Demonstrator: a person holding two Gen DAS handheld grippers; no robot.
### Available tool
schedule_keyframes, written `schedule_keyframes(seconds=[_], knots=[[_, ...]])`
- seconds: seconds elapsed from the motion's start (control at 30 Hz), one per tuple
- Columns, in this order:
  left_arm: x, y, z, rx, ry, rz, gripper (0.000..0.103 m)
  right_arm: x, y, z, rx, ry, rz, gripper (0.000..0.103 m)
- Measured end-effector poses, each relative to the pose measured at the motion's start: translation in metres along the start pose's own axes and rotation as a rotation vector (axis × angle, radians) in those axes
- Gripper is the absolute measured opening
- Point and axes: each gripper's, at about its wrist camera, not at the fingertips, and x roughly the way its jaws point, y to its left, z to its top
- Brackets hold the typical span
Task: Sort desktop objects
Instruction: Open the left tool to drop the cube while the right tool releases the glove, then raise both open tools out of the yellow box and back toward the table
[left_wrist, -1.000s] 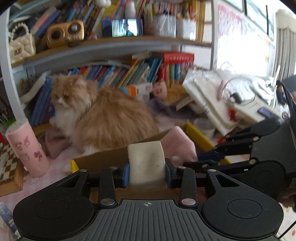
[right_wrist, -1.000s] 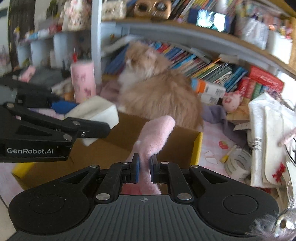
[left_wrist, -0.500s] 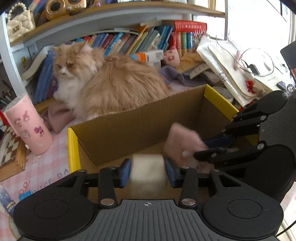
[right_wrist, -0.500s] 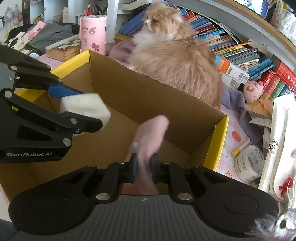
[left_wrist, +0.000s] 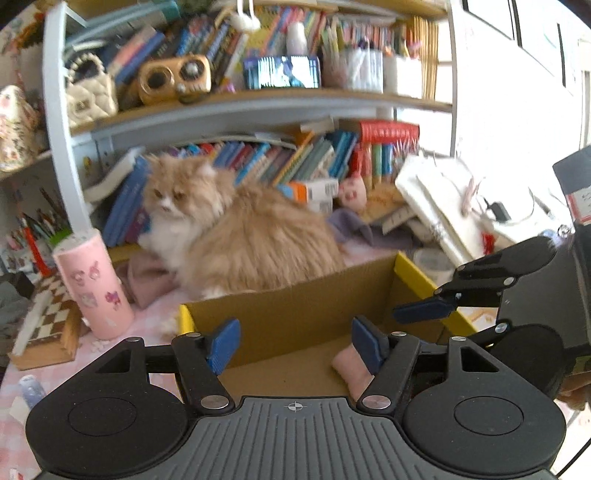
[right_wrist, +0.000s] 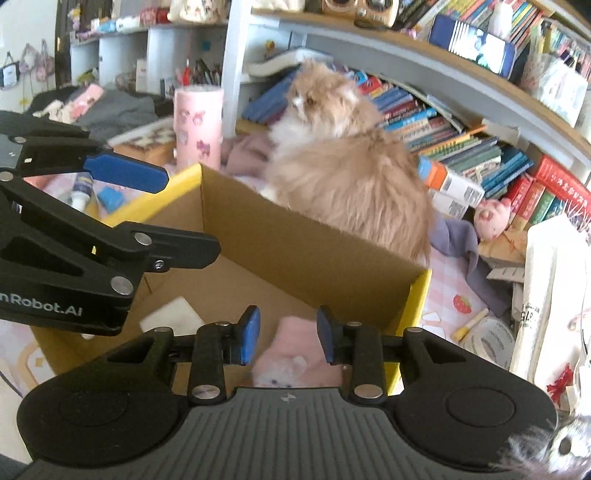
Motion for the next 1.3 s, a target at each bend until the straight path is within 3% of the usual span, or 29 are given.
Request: schedule_keyframes(seconds=[0.2,0.4,0.7,1.07,1.3], knots=[[-0.039,0.006,-0.001,-0.04,-0.088,0.04,0.07,-0.019,0.01,0.005,-0.001,-0.073,-0.001,0.037],[-0.067,0.01,-0.007,-0.081,-0.124,0.081,0.071,-0.036,0.015,0.005,0.032,-0.141,-0.063,0.041],[-0.102,0.015,-0.02,-0.118,-0.176,0.141,0.073,-0.057,0.019,-0.007,0.071,-0.162,-0.124,0.043],[-0.13,0.027,-0.043,-0.11,-0.185,0.126,0.073,-0.081,0.029,-0.019,0.118,-0.19,-0.26,0.046],[-0.148,0.041,-0.055,-0.104,-0.188,0.073,0.073,-0.101,0.053,-0.027,0.159,-0.205,-0.338,0.047]])
